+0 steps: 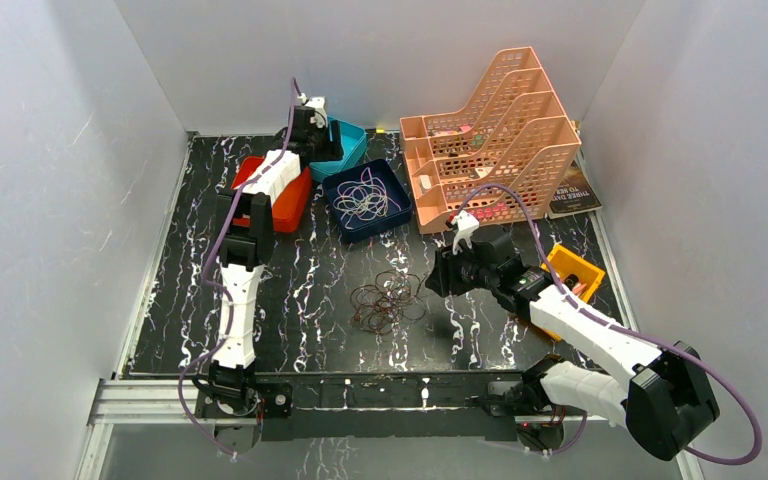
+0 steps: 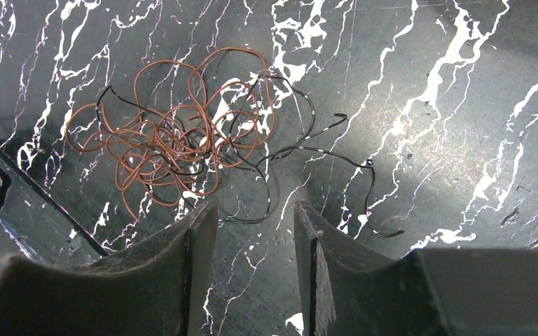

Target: Untangle the cables

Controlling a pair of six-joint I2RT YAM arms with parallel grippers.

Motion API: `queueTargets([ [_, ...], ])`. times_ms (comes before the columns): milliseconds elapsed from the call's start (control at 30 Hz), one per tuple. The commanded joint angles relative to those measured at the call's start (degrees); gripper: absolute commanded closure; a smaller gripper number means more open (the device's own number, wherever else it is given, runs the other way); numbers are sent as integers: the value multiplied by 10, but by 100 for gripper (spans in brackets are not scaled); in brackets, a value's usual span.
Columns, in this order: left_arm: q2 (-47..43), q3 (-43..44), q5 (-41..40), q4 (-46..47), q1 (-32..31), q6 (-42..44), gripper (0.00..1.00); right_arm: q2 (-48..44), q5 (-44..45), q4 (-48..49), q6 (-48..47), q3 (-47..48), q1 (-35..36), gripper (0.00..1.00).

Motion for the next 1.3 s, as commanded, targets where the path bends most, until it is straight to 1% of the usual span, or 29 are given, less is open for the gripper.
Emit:
queueTargets([
  [0, -26, 32, -8, -49, -3, 8, 39, -9, -1, 9, -9, 9, 2, 47],
  [433, -25, 67, -17, -113, -2, 11, 39, 5, -15, 23, -8, -8, 3, 47],
  [667, -9, 99, -16, -156, -3, 20, 38, -3, -12, 18, -7, -11, 2, 47],
  [1267, 9, 129, -15, -230, -2, 41, 36, -3, -19, 21, -3, -19, 2, 46],
])
